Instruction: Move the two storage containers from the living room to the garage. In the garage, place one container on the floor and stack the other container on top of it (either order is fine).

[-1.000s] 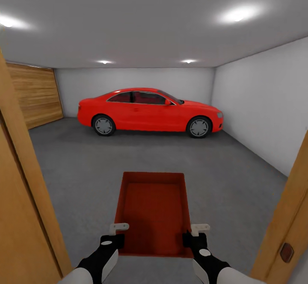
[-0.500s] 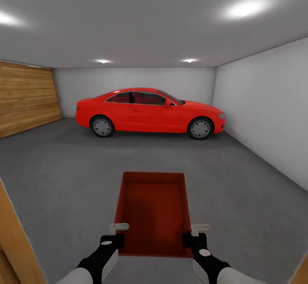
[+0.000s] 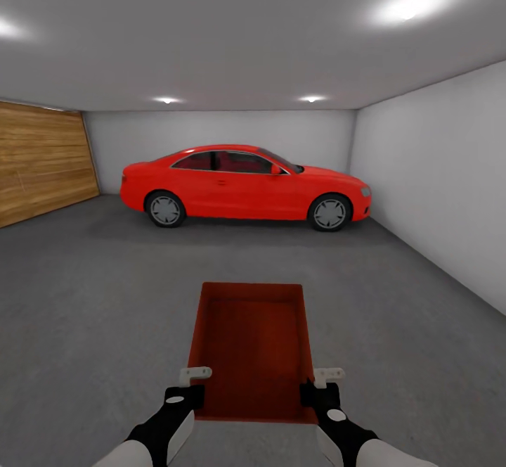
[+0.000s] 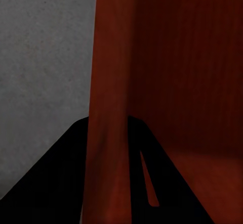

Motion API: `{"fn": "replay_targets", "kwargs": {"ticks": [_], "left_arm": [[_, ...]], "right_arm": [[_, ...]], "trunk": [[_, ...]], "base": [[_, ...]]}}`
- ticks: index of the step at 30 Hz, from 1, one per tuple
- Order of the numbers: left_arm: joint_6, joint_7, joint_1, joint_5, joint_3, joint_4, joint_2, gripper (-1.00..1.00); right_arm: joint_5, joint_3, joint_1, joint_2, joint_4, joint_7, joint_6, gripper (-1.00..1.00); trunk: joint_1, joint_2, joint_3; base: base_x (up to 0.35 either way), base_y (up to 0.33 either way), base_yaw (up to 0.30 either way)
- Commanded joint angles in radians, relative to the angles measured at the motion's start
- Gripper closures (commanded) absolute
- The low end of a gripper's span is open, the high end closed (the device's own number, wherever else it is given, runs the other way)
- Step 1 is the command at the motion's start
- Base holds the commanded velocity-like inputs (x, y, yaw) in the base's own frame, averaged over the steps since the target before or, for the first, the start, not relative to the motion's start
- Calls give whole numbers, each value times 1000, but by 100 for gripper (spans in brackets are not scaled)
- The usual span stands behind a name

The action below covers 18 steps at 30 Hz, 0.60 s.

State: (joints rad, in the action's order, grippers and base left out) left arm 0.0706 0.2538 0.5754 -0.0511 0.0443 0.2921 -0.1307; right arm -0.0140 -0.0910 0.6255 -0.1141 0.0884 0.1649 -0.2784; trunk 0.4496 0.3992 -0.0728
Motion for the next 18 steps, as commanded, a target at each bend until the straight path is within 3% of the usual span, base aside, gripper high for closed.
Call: {"fn": "replay_targets", "kwargs": {"ticks": [1, 13, 18], "left_arm": [[7, 12, 0, 16, -20, 4, -1, 100], [5, 12, 0, 16, -20, 4, -1, 100], [5, 12, 0, 16, -20, 4, 0, 100]], "right_arm": [[-4, 31, 0, -1, -1, 10, -2, 100], [-4, 31, 0, -1, -1, 10, -2, 100], [-4, 31, 0, -1, -1, 10, -2, 100]], "trunk": [[0, 1, 0], [0, 1, 0], [0, 1, 0]], "base": [[11, -3, 0], [7, 0, 0], [236, 0, 0]]}}
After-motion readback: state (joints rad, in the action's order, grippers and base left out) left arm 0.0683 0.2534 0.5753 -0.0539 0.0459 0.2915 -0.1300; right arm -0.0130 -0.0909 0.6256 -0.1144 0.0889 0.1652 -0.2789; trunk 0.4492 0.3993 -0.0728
